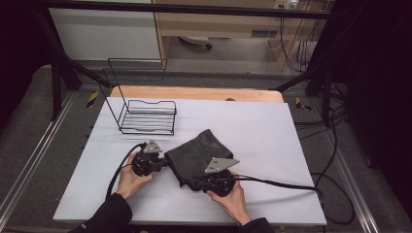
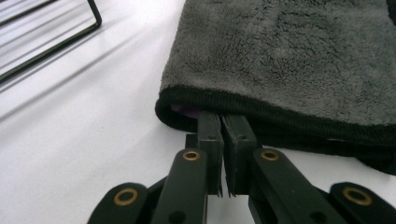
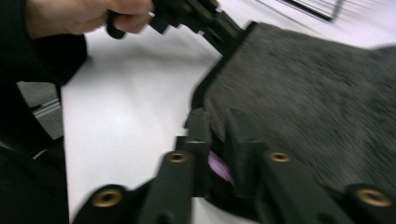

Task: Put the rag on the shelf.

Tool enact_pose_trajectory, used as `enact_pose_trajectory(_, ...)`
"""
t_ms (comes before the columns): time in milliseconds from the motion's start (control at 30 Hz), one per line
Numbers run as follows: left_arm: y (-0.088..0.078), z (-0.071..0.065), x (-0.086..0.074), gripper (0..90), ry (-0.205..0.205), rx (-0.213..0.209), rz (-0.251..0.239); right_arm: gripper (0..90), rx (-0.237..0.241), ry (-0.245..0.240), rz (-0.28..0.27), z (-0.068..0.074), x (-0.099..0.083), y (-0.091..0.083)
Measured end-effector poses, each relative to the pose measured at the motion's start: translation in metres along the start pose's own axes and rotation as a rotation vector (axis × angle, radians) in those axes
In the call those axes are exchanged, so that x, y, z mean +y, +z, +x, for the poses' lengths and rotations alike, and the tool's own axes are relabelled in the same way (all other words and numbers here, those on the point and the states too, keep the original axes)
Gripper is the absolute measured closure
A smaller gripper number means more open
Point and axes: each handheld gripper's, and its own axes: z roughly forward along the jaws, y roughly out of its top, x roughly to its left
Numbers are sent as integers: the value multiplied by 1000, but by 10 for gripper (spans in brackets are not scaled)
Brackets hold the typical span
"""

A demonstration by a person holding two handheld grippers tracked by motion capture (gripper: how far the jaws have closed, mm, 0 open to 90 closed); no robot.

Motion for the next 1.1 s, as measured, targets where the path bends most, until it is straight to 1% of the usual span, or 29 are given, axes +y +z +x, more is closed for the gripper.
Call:
enact_pose_trajectory(33, 1, 1, 0, 862, -6, -2, 3, 629, -14, -31, -18, 4, 3, 7)
enact_pose_trajectory(100, 2, 1, 0, 861, -11, -1, 4, 618, -1, -34, -8, 7, 6, 15)
enact_pose_trajectory(133, 2, 1, 0, 861, -11, -1, 4, 664, -11, -52, 1, 8, 7, 19)
enact_pose_trajectory(167, 2, 1, 0, 861, -13, -2, 3, 664, -11, -52, 1, 8, 7, 19)
enact_pose_trajectory(200, 1, 2, 0, 862, -15, -4, 0, 801, -35, -55, 18, 7, 8, 27)
enact_pose_trajectory(233, 1, 2, 0, 862, -18, -2, -1, 828, -24, -45, 23, 6, 8, 29)
enact_pose_trajectory(333, -1, 5, 1, 862, -38, -6, -7, 855, -7, -55, 62, 5, 6, 30)
enact_pose_trajectory(367, -1, 6, 1, 862, -41, -5, -3, 855, -7, -55, 62, 5, 6, 30)
enact_pose_trajectory(400, 0, 6, 2, 862, -33, 16, 7, 860, -14, -78, 80, 6, 7, 25)
enact_pose_trajectory(433, 0, 6, 2, 863, -33, 16, 7, 860, -20, -86, 83, 7, 8, 23)
enact_pose_trajectory(500, -1, 8, 4, 863, -46, 41, 2, 862, -29, -100, 97, 7, 10, 18)
enact_pose_trajectory(533, -1, 8, 4, 863, -46, 41, 2, 862, -36, -104, 106, 7, 11, 15)
enact_pose_trajectory(567, -1, 10, 4, 863, -44, 59, 8, 862, -40, -107, 114, 7, 11, 12)
enact_pose_trajectory(600, 0, 11, 3, 863, -53, 57, 14, 862, -40, -107, 114, 7, 11, 12)
enact_pose_trajectory(633, 2, 13, 2, 860, -69, 38, 26, 854, -26, -90, 140, 5, 9, 14)
enact_pose_trajectory(667, 3, 12, 2, 856, -64, 39, 25, 846, -25, -85, 137, 4, 7, 16)
enact_pose_trajectory(700, 2, 12, 2, 842, -58, 41, 19, 832, -16, -67, 131, 3, 4, 18)
enact_pose_trajectory(733, -5, 10, 3, 818, -50, 58, 3, 802, -7, -46, 137, 2, 2, 21)
enact_pose_trajectory(767, -5, 10, 3, 785, -50, 58, 3, 753, -6, -46, 129, 2, 1, 21)
enact_pose_trajectory(800, -10, 10, 4, 750, -45, 65, -8, 718, -6, -44, 110, 2, 1, 21)
enact_pose_trajectory(833, -23, 13, 4, 737, -54, 59, -41, 691, -5, -43, 93, 2, 1, 18)
enact_pose_trajectory(867, -23, 13, 4, 709, -54, 59, -41, 649, -11, -39, 68, 1, 3, 14)
enact_pose_trajectory(900, -28, 16, 5, 680, -62, 63, -56, 626, -20, -28, 46, 0, 4, 9)
enact_pose_trajectory(933, -34, 20, 8, 656, -84, 55, -78, 598, -25, -12, 29, -3, 5, 5)
enact_pose_trajectory(967, -34, 20, 8, 632, -84, 55, -78, 598, -25, -12, 29, -3, 5, 5)
enact_pose_trajectory(1000, -34, 22, 12, 632, -93, 51, -80, 556, -35, 3, 10, -5, 5, 0)
enact_pose_trajectory(1033, -32, 23, 15, 597, -96, 46, -76, 513, -76, 28, -12, -11, 4, -8)
enact_pose_trajectory(1067, -30, 23, 17, 581, -95, 45, -71, 485, -94, 36, -16, -13, 3, -10)
enact_pose_trajectory(1100, -25, 24, 20, 572, -93, 45, -57, 471, -125, 45, -23, -17, 1, -13)
